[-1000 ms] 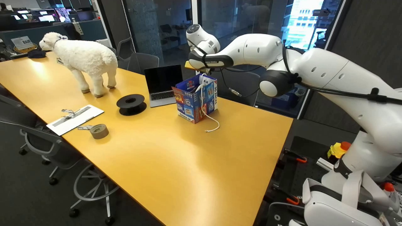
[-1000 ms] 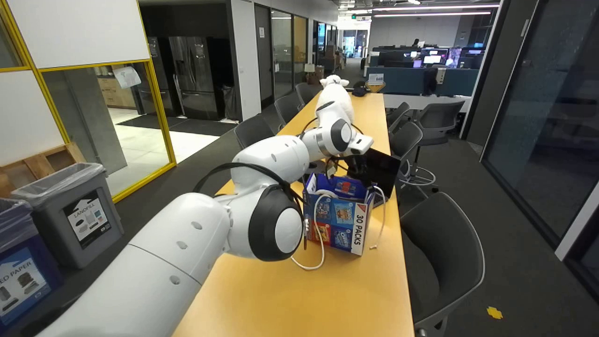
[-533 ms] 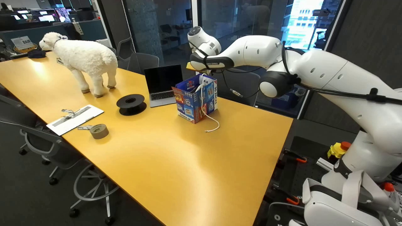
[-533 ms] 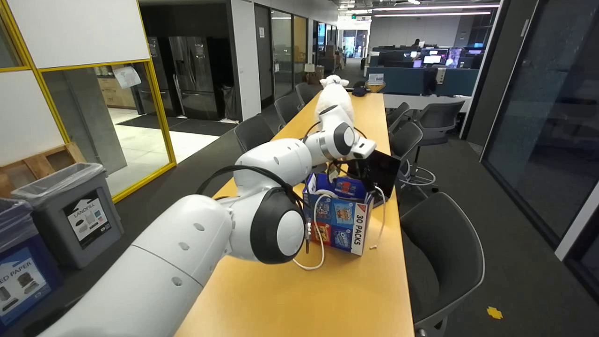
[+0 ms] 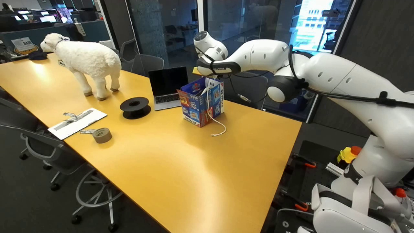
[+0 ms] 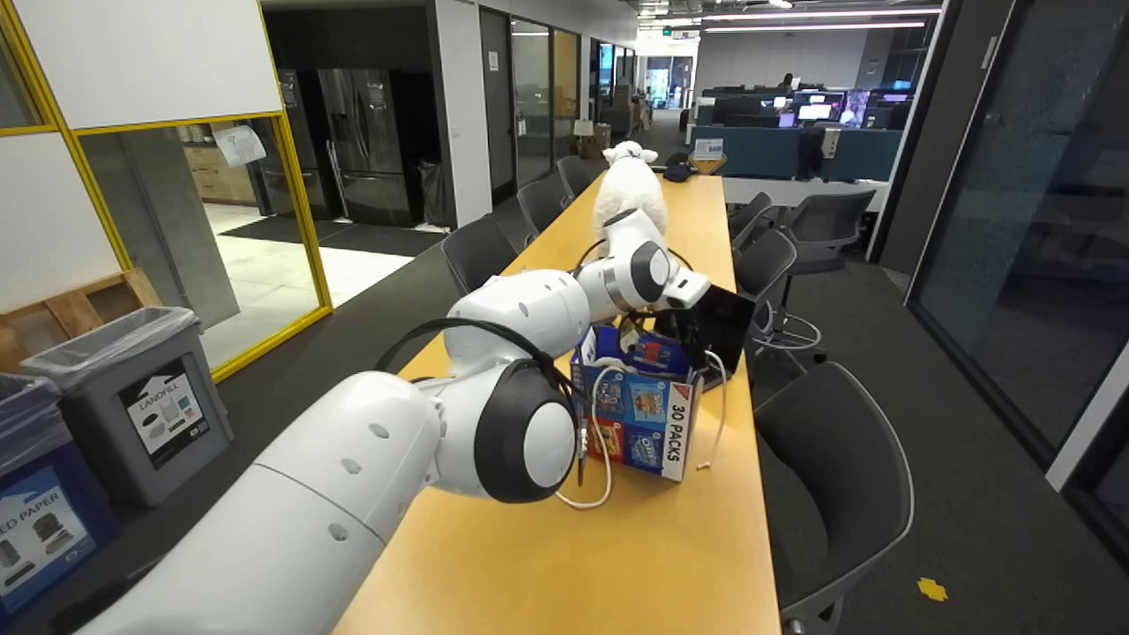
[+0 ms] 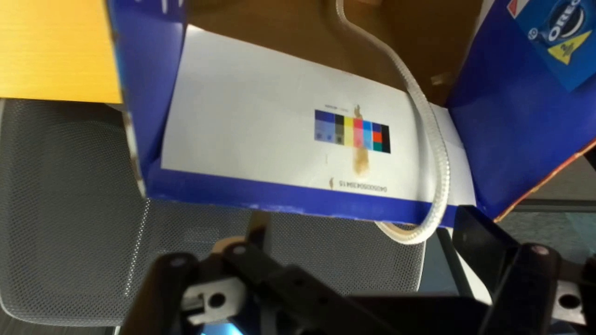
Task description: Put one rope in the box, the move the box to the right, the put the remaining ropes in the box
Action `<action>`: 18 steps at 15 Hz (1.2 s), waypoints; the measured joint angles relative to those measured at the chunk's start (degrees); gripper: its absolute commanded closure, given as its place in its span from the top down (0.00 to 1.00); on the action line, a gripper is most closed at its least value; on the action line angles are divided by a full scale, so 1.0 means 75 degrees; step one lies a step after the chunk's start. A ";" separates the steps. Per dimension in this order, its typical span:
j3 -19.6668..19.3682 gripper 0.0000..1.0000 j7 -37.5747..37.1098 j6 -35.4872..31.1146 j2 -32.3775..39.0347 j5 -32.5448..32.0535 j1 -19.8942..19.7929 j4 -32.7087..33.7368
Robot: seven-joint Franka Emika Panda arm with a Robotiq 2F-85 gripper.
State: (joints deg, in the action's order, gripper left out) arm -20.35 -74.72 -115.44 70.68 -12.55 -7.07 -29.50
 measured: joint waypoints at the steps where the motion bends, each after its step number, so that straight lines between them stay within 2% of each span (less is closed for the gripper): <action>1: 0.0000 1.00 -0.0014 -0.0024 0.0010 0.0000 0.0000 0.0000; 2: 0.0000 1.00 -0.0024 -0.0051 0.0017 0.0000 0.0000 0.0000; 3: 0.0000 0.75 -0.0037 -0.0081 0.0025 0.0000 0.0000 0.0000; 5: 0.0000 0.65 -0.0066 -0.0130 0.0043 0.0000 0.0000 0.0000; 8: -0.0003 0.42 -0.0065 -0.0242 0.0064 0.0000 -0.0039 -0.0002; 12: -0.0003 0.12 -0.0063 -0.0607 0.0157 0.0000 -0.0379 -0.0006; 15: -0.0002 0.04 -0.0058 -0.0806 0.0252 0.0000 -0.0598 -0.0026; 18: -0.0002 0.07 -0.0059 -0.0876 0.0298 0.0000 -0.0648 -0.0028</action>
State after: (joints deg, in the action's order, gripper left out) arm -20.37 -75.16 -122.01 72.91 -12.55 -11.93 -29.71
